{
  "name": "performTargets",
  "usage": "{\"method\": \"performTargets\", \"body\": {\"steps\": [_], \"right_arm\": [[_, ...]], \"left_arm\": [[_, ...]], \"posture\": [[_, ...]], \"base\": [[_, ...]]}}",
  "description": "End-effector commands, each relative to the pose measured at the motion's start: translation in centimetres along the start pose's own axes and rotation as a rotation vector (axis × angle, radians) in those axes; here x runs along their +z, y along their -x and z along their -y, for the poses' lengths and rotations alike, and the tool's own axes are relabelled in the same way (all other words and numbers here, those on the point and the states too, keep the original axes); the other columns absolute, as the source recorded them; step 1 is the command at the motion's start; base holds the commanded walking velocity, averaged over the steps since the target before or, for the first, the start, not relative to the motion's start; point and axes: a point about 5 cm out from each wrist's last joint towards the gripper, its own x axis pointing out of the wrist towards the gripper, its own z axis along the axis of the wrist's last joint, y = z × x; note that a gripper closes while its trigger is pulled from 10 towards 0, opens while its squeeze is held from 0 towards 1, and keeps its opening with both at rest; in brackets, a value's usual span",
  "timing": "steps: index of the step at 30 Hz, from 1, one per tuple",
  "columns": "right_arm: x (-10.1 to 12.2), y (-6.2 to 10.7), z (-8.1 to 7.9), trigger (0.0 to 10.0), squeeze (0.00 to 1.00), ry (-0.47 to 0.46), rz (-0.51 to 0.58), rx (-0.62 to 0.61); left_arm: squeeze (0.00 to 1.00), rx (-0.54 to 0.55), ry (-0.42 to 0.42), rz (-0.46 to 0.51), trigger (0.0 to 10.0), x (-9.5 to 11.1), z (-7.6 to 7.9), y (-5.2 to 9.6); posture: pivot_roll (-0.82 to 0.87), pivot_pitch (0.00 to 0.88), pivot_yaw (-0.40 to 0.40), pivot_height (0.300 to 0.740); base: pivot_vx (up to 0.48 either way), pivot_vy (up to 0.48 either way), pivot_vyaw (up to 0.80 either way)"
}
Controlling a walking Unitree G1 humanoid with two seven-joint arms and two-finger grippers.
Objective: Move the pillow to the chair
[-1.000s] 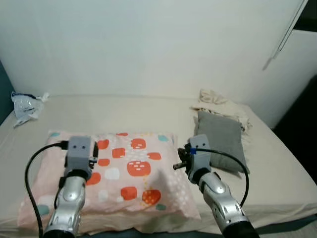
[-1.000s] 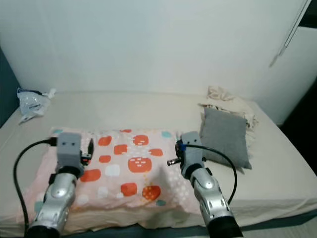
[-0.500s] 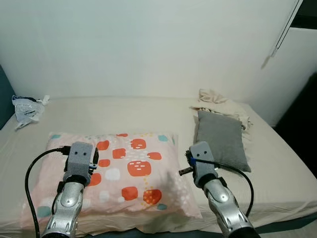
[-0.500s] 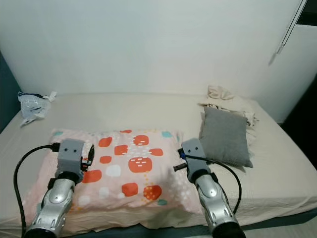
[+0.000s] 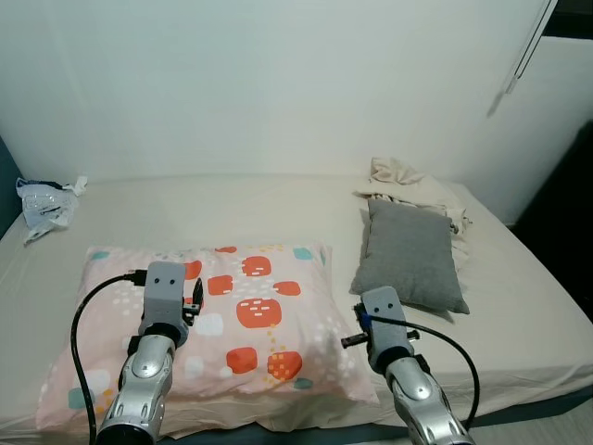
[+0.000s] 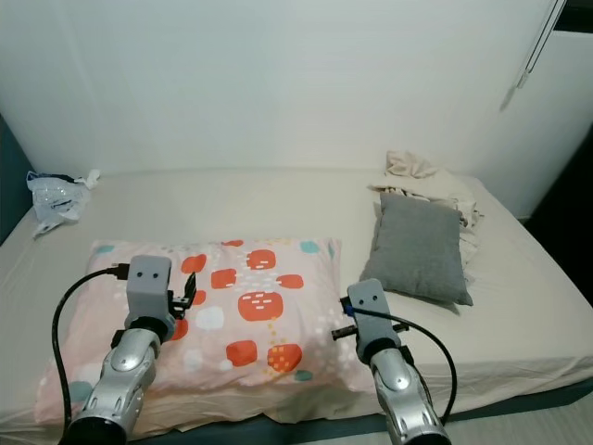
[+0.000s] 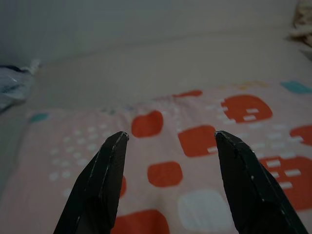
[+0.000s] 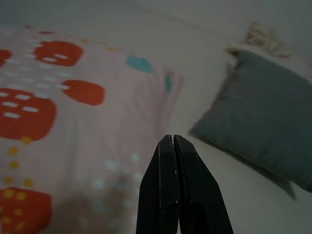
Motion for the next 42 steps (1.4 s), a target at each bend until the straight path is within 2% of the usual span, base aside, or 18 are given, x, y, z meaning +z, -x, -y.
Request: {"method": "performTargets", "body": {"steps": [1, 4, 6, 9, 11, 13, 16, 18, 20, 25, 28, 31, 33, 35, 37, 42], "right_arm": [[-0.2, -0.2, -0.4, 10.0, 0.00, -0.011, -0.035, 0.073], [-0.2, -0.2, -0.6, 10.0, 0.00, -0.080, -0.030, 0.084], [-0.3, -0.2, -0.5, 10.0, 0.00, -0.090, -0.035, 0.082], [-0.5, -0.3, 0.1, 10.0, 0.00, -0.131, -0.063, 0.074], [-0.6, -0.3, 0.1, 10.0, 0.00, -0.097, -0.066, 0.097], [-0.6, -0.6, -0.2, 10.0, 0.00, -0.003, -0.074, 0.160], [-0.7, -0.7, 0.0, 10.0, 0.00, 0.047, -0.084, 0.167], [-0.8, -0.8, 0.3, 10.0, 0.00, 0.045, -0.095, 0.139], [-0.7, -1.0, 0.2, 10.0, 0.00, -0.040, -0.107, 0.074], [-0.3, -1.4, -0.8, 10.0, 0.00, -0.076, -0.100, 0.059], [0.3, -1.9, -1.1, 10.0, 0.00, -0.041, -0.081, 0.057], [0.5, -2.1, -1.3, 10.0, 0.00, -0.054, -0.082, 0.052], [0.7, -2.4, -1.9, 10.0, 0.00, -0.032, -0.082, 0.068], [0.9, -2.5, -2.3, 10.0, 0.00, 0.006, -0.084, 0.083], [1.2, -2.6, -2.5, 10.0, 0.00, -0.007, -0.077, 0.073], [1.0, -2.6, -2.6, 10.0, 0.00, 0.002, -0.080, 0.058]], "left_arm": [[0.00, -0.021, -0.015, -0.048, 10.0, -0.8, -0.1, 0.4], [0.00, -0.028, -0.037, -0.084, 10.0, -1.5, 0.3, 0.6], [0.00, -0.032, -0.024, -0.081, 10.0, -1.5, 0.8, 0.6], [0.00, -0.062, -0.082, -0.087, 10.0, -1.8, 1.8, 0.6], [0.00, -0.051, -0.061, -0.088, 10.0, -1.8, 1.9, 0.6], [0.00, -0.017, -0.027, -0.076, 10.0, -1.4, 1.6, 0.5], [0.00, -0.012, -0.034, -0.074, 10.0, -1.3, 1.6, 0.5], [0.00, -0.028, -0.049, -0.076, 10.0, -1.4, 1.7, 0.5], [0.00, -0.043, -0.039, -0.084, 10.0, -1.5, 1.3, 0.4], [0.00, 0.019, -0.042, -0.063, 10.0, -0.7, -0.2, -0.3], [0.00, 0.045, -0.050, -0.065, 10.0, -0.8, -1.0, -0.4], [0.00, 0.057, -0.055, -0.080, 10.0, -1.1, -1.2, -0.5], [0.00, 0.085, -0.028, -0.089, 10.0, -1.4, -1.6, -0.4], [0.00, 0.102, 0.000, -0.103, 10.0, -1.8, -1.6, -0.1], [0.00, 0.096, 0.013, -0.082, 10.0, -1.5, -1.5, -0.1], [0.00, 0.077, 0.001, -0.064, 10.0, -1.1, -1.2, -0.3]], "posture": [[-0.05, 0.079, -0.073, 0.740], [-0.06, 0.082, -0.069, 0.740], [-0.07, 0.078, -0.076, 0.740], [-0.07, 0.064, -0.109, 0.740], [-0.07, 0.059, -0.113, 0.740], [-0.09, 0.055, -0.106, 0.740], [-0.10, 0.058, -0.101, 0.740], [-0.10, 0.059, -0.096, 0.740], [-0.09, 0.046, -0.076, 0.740], [-0.06, 0.038, -0.051, 0.740], [-0.08, 0.033, -0.032, 0.740], [-0.07, 0.037, -0.012, 0.740], [-0.09, 0.042, 0.011, 0.740], [-0.10, 0.050, 0.023, 0.740], [-0.10, 0.058, 0.033, 0.740], [-0.09, 0.067, 0.035, 0.740]], "base": [[0.000, 0.000, 0.00], [0.000, 0.000, 0.00], [0.000, 0.000, 0.00], [0.000, 0.000, 0.00], [0.000, 0.000, 0.00], [0.000, 0.000, 0.00], [0.000, 0.000, 0.00], [0.000, 0.000, 0.00], [0.000, 0.000, 0.00], [0.000, 0.000, 0.00], [0.000, 0.000, 0.00], [0.000, 0.000, 0.00], [0.000, 0.000, 0.00], [0.000, 0.000, 0.00], [0.000, 0.000, 0.00], [0.000, 0.000, 0.00]]}}
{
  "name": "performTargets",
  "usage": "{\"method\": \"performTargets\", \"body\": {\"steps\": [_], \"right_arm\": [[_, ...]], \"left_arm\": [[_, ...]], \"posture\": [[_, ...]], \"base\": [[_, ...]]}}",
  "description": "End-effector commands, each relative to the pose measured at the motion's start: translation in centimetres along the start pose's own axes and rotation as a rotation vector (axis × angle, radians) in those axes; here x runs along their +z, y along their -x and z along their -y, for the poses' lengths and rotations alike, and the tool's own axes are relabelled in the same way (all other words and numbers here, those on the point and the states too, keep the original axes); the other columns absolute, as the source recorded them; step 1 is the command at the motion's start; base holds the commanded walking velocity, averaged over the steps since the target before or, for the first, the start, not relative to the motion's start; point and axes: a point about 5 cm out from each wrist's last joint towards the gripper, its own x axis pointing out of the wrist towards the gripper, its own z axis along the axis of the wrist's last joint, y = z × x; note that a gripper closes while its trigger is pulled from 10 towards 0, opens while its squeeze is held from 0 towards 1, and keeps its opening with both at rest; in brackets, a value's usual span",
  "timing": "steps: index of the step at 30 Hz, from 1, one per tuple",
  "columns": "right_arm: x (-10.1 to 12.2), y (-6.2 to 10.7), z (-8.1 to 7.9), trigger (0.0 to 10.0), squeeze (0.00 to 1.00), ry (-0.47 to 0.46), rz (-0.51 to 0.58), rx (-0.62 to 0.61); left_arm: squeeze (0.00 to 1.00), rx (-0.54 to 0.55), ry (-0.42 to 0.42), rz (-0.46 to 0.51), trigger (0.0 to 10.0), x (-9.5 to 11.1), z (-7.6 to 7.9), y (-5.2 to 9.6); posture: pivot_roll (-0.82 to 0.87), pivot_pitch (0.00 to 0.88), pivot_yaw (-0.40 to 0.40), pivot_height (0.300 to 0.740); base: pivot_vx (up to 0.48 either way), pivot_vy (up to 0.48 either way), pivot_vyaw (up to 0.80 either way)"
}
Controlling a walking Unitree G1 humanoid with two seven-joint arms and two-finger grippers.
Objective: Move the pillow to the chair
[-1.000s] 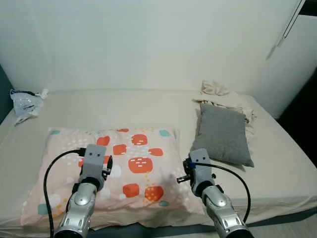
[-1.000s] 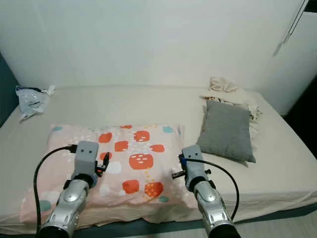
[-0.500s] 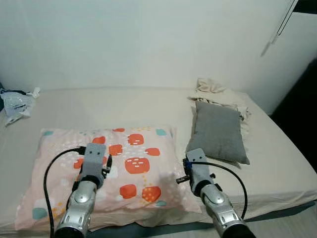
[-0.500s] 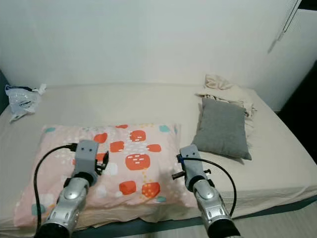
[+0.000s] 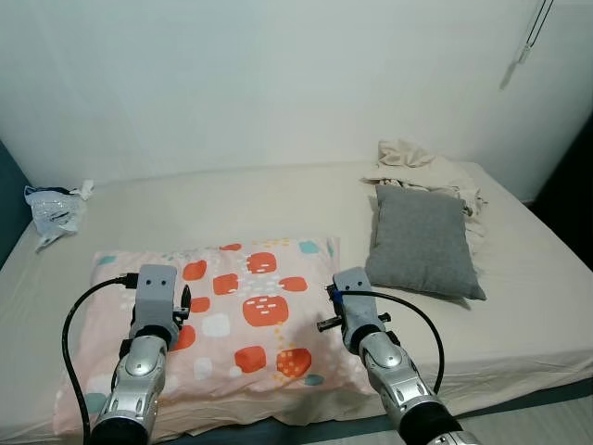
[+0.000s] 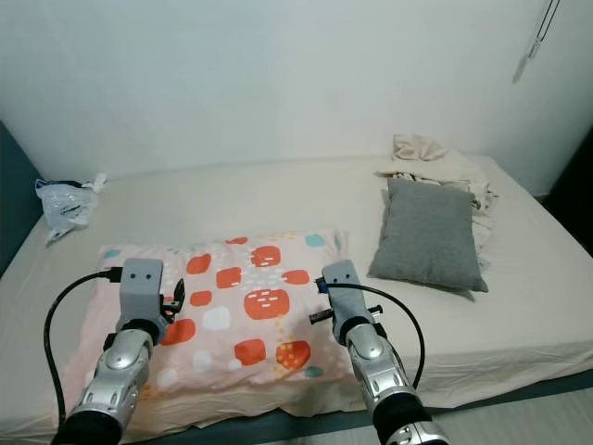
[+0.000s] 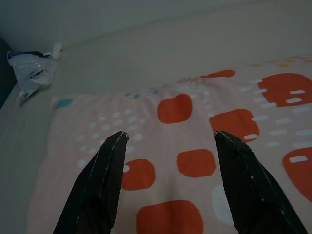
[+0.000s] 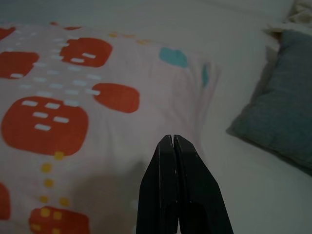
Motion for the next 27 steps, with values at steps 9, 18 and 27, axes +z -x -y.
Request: {"method": "performTargets", "body": {"steps": [9, 18, 27], "right_arm": [[-0.6, 0.0, -1.0, 10.0, 0.00, 0.029, -0.022, 0.023], [-0.5, 0.0, -1.1, 10.0, 0.00, 0.050, -0.007, 0.002], [-0.4, 0.3, -0.7, 10.0, 0.00, -0.045, 0.015, 0.014]], "left_arm": [[0.00, 0.016, -0.016, -0.020, 10.0, -0.7, -0.5, 0.4], [0.00, 0.063, 0.021, -0.061, 10.0, -1.2, -1.8, 0.5], [0.00, 0.144, 0.096, -0.201, 10.0, -2.8, -2.0, 0.2]], "posture": [[-0.08, 0.070, 0.030, 0.740], [-0.08, 0.067, 0.051, 0.740], [-0.09, 0.036, 0.039, 0.740]], "base": [[0.000, 0.000, 0.00], [0.000, 0.000, 0.00], [0.000, 0.000, 0.00]]}}
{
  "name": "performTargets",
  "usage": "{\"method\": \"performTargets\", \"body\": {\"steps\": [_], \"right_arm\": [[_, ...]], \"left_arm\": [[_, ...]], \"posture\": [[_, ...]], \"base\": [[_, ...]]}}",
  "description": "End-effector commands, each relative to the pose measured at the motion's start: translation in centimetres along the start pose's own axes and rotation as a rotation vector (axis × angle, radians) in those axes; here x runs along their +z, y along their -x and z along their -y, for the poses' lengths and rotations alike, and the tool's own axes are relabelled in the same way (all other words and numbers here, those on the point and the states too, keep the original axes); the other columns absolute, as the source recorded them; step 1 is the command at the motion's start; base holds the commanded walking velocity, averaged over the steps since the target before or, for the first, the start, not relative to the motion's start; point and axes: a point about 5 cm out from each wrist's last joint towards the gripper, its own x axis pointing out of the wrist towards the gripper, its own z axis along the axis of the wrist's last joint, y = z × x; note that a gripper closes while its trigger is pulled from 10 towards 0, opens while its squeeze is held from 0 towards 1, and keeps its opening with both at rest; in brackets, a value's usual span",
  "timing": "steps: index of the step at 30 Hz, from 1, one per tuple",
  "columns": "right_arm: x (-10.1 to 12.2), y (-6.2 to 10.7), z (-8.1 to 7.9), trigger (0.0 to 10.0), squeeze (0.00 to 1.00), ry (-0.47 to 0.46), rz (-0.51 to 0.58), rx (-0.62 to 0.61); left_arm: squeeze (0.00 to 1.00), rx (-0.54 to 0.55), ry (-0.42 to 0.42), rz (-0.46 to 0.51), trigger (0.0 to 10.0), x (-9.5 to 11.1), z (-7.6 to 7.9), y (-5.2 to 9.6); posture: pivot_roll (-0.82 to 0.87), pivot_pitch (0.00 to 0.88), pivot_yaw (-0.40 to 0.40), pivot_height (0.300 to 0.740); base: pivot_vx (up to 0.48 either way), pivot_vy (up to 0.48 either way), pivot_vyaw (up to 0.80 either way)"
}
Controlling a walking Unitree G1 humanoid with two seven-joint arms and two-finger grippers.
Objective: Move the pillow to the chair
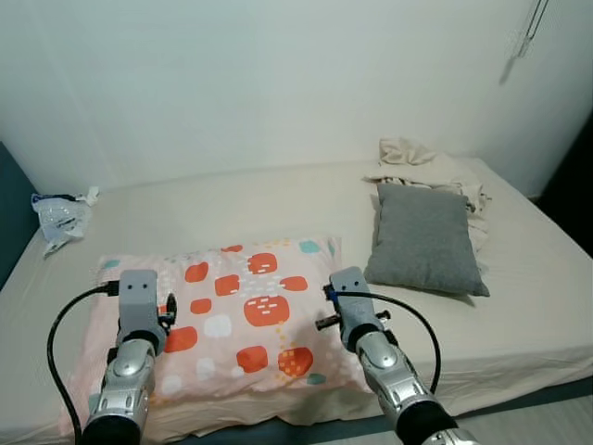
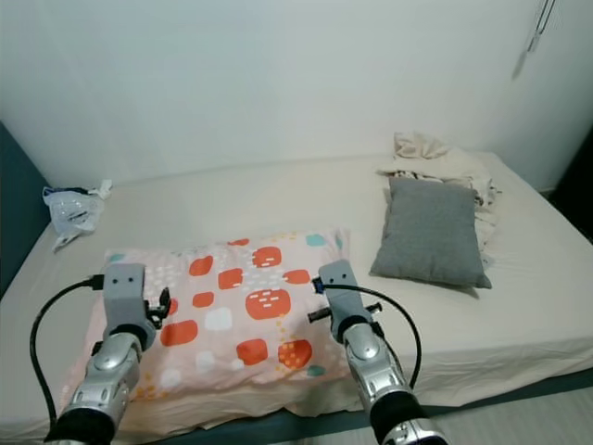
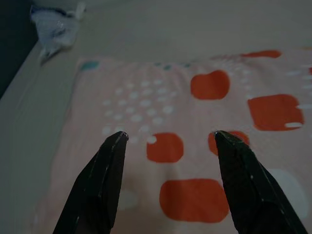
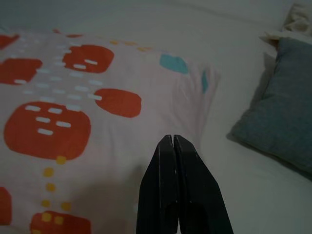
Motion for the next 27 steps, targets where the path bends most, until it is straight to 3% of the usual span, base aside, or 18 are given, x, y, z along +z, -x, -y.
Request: {"method": "performTargets", "body": {"steps": [1, 2, 4, 10, 12, 14, 19, 27], "right_arm": [[-0.4, 0.3, -0.1, 10.0, 0.00, -0.041, -0.009, 0.008], [-1.1, 0.5, -0.2, 10.0, 0.00, -0.114, -0.047, 0.025], [-1.7, 0.7, -0.3, 10.0, 0.00, -0.148, -0.077, 0.038], [-1.6, 0.9, -0.3, 10.0, 0.00, -0.090, -0.049, 0.053], [-1.4, 0.8, -0.3, 10.0, 0.00, -0.069, -0.032, 0.053], [-1.4, 0.8, 0.1, 10.0, 0.00, -0.050, -0.027, 0.058], [-0.8, 0.6, 1.3, 10.0, 0.00, -0.070, -0.010, 0.052], [0.0, 0.4, 1.8, 10.0, 0.00, 0.010, 0.047, 0.064]], "left_arm": [[0.00, 0.021, -0.003, -0.059, 10.0, -1.1, 0.0, 0.3], [0.00, -0.005, -0.042, -0.082, 10.0, -1.8, 0.5, 0.6], [0.00, -0.015, -0.055, -0.083, 10.0, -2.0, 0.4, 0.8], [0.00, -0.016, -0.028, -0.049, 10.0, -1.3, -0.3, 0.5], [0.00, -0.020, -0.057, -0.024, 10.0, -0.9, -0.3, 0.4], [0.00, -0.015, -0.086, -0.002, 10.0, -0.9, 0.4, 0.7], [0.00, -0.007, -0.068, 0.043, 10.0, -0.4, 1.2, 1.3], [0.00, -0.026, -0.088, 0.045, 10.0, -0.9, 1.3, 2.1]], "posture": [[-0.09, 0.036, 0.039, 0.740], [-0.08, 0.031, 0.037, 0.740], [-0.08, 0.033, 0.041, 0.740], [-0.07, 0.023, 0.011, 0.740], [-0.07, 0.028, -0.024, 0.740], [-0.04, 0.027, -0.098, 0.740], [-0.01, 0.037, -0.150, 0.740], [-0.04, 0.058, -0.131, 0.740]], "base": [[0.000, 0.000, 0.00], [0.000, 0.000, 0.00], [0.000, 0.000, 0.00], [0.000, 0.000, 0.00], [0.000, 0.000, 0.00], [0.000, 0.000, 0.00], [0.000, 0.000, 0.00], [0.000, 0.000, 0.00]]}}
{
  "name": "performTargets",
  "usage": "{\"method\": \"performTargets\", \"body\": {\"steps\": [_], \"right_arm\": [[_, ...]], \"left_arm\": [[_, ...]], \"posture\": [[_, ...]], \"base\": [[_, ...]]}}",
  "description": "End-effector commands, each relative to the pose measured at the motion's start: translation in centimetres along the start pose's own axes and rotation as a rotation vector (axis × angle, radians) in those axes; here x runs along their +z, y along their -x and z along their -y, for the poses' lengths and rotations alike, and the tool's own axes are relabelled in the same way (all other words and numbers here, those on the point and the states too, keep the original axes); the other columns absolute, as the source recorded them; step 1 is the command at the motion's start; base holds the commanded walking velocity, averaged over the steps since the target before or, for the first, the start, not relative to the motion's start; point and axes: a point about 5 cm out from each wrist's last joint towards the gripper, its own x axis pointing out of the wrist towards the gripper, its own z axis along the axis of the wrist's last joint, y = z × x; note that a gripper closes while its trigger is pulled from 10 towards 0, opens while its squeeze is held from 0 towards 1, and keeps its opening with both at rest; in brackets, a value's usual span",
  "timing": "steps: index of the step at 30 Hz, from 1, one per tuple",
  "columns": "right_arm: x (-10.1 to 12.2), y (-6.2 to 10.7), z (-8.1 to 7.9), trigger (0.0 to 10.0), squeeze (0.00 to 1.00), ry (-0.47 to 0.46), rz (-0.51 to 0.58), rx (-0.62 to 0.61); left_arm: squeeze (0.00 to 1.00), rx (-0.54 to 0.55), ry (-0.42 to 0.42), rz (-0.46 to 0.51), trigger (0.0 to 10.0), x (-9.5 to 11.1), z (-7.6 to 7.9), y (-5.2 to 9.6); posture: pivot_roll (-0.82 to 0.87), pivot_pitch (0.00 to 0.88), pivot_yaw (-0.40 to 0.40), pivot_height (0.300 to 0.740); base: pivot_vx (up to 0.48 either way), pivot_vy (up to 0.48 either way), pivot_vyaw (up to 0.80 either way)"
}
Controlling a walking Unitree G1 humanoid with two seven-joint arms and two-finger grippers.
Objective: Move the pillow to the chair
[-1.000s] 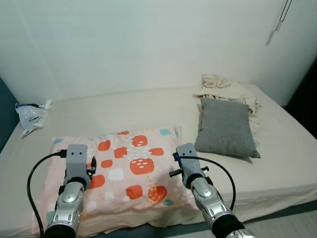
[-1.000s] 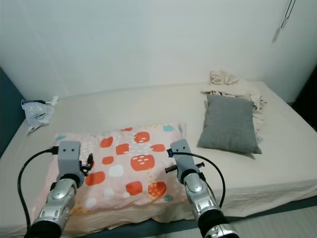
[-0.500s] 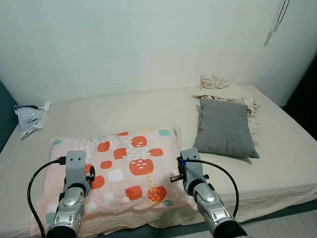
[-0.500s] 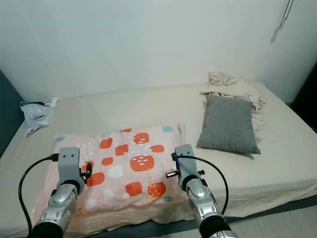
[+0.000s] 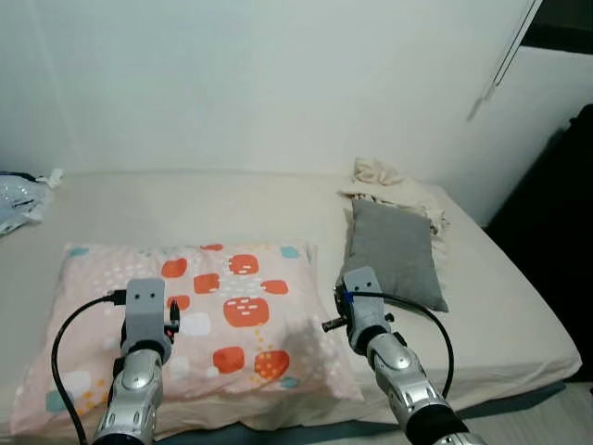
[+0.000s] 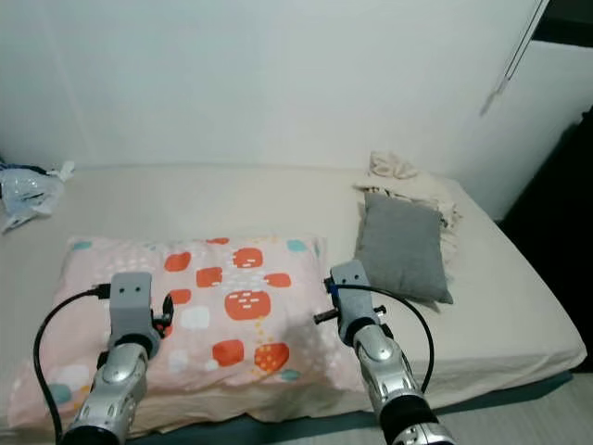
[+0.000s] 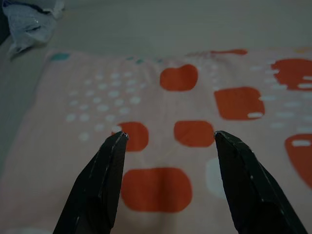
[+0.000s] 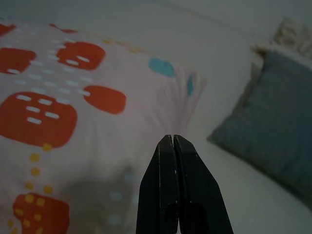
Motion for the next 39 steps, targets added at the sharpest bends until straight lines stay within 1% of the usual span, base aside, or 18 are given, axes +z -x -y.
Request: {"method": "performTargets", "body": {"steps": [1, 2, 3, 5, 6, 7, 9, 11, 13, 14, 16, 18, 20, 25, 29, 33, 36, 39], "right_arm": [[0.2, 0.1, 0.6, 10.0, 0.00, 0.035, 0.023, -0.003], [0.2, 0.1, 0.6, 10.0, 0.00, 0.035, 0.023, -0.003], [-0.4, 0.6, 1.0, 10.0, 0.00, 0.019, 0.007, -0.016], [-0.7, 0.7, 1.1, 10.0, 0.00, 0.015, 0.002, -0.024], [-1.1, 1.0, 1.3, 10.0, 0.00, 0.017, -0.012, -0.046], [-1.8, 1.3, 1.8, 10.0, 0.00, -0.001, -0.038, -0.087], [-2.0, 1.4, 1.9, 10.0, 0.00, -0.010, -0.047, -0.100], [-3.0, 1.9, 2.3, 10.0, 0.00, -0.023, -0.093, -0.137], [-3.3, 2.0, 2.3, 10.0, 0.00, -0.027, -0.104, -0.147], [-3.5, 2.2, 2.4, 10.0, 0.00, -0.049, -0.102, -0.155], [-3.5, 2.3, 2.4, 10.0, 0.00, -0.075, -0.090, -0.158], [-3.5, 2.4, 2.3, 10.0, 0.00, -0.080, -0.087, -0.154], [-3.6, 2.4, 2.1, 10.0, 0.00, -0.100, -0.092, -0.137], [-3.4, 2.3, 1.8, 10.0, 0.00, -0.111, -0.080, -0.120], [-3.5, 2.2, 1.3, 10.0, 0.00, -0.099, -0.092, -0.090], [-3.7, 2.3, 1.2, 10.0, 0.00, -0.120, -0.103, -0.096], [-3.7, 2.2, 1.0, 10.0, 0.00, -0.096, -0.104, -0.089], [-3.6, 2.1, 0.9, 10.0, 0.00, -0.093, -0.104, -0.090]], "left_arm": [[0.00, -0.025, -0.021, -0.022, 10.0, -0.7, 0.4, 0.4], [0.00, -0.025, -0.021, -0.022, 10.0, -0.7, 0.4, 0.4], [0.00, -0.070, -0.047, 0.013, 10.0, -0.6, 1.1, 0.5], [0.00, -0.090, -0.059, 0.023, 10.0, -0.6, 1.3, 0.6], [0.00, -0.109, -0.063, 0.019, 10.0, -0.8, 1.5, 0.6], [0.00, -0.123, -0.056, -0.011, 10.0, -1.3, 1.6, 0.7], [0.00, -0.126, -0.053, -0.022, 10.0, -1.4, 1.6, 0.7], [0.00, -0.143, -0.041, -0.032, 10.0, -1.5, 1.7, 0.7], [0.00, -0.148, -0.037, -0.033, 10.0, -1.5, 1.7, 0.7], [0.00, -0.154, -0.048, -0.029, 10.0, -1.3, 1.9, 0.6], [0.00, -0.154, -0.055, -0.016, 10.0, -0.9, 2.0, 0.3], [0.00, -0.148, -0.053, -0.009, 10.0, -0.6, 1.9, 0.1], [0.00, -0.140, -0.038, 0.003, 10.0, -0.3, 1.8, -0.1], [0.00, -0.149, -0.042, 0.019, 10.0, -0.2, 1.7, -0.1], [0.00, -0.121, -0.033, 0.015, 10.0, -0.2, 1.4, -0.1], [0.00, -0.131, -0.059, 0.010, 10.0, -0.5, 1.6, 0.0], [0.00, -0.125, -0.025, 0.007, 10.0, -0.4, 1.6, 0.1], [0.00, -0.128, -0.008, 0.007, 10.0, -0.2, 1.6, 0.0]], "posture": [[-0.04, 0.058, -0.131, 0.740], [-0.04, 0.058, -0.131, 0.740], [-0.05, 0.057, -0.118, 0.740], [-0.05, 0.055, -0.114, 0.740], [-0.07, 0.051, -0.098, 0.740], [-0.07, 0.048, -0.087, 0.740], [-0.07, 0.048, -0.087, 0.740], [-0.09, 0.047, -0.071, 0.740], [-0.09, 0.046, -0.069, 0.740], [-0.09, 0.047, -0.065, 0.740], [-0.09, 0.042, -0.065, 0.740], [-0.09, 0.041, -0.066, 0.740], [-0.09, 0.039, -0.063, 0.740], [-0.09, 0.044, -0.067, 0.740], [-0.10, 0.046, -0.065, 0.740], [-0.09, 0.045, -0.067, 0.740], [-0.08, 0.046, -0.068, 0.740], [-0.09, 0.051, -0.063, 0.740]], "base": [[0.000, 0.000, 0.00], [0.000, 0.000, 0.00], [0.000, 0.000, 0.00], [0.000, 0.000, 0.00], [0.000, 0.000, 0.00], [0.000, 0.000, 0.00], [0.000, 0.000, 0.00], [0.000, 0.000, 0.00], [0.000, 0.000, 0.00], [0.000, 0.000, 0.00], [0.000, 0.000, 0.00], [0.000, 0.000, 0.00], [0.000, 0.000, 0.00], [0.000, 0.000, 0.00], [0.000, 0.000, 0.00], [0.000, 0.000, 0.00], [0.000, 0.000, 0.00], [0.000, 0.000, 0.00]]}}
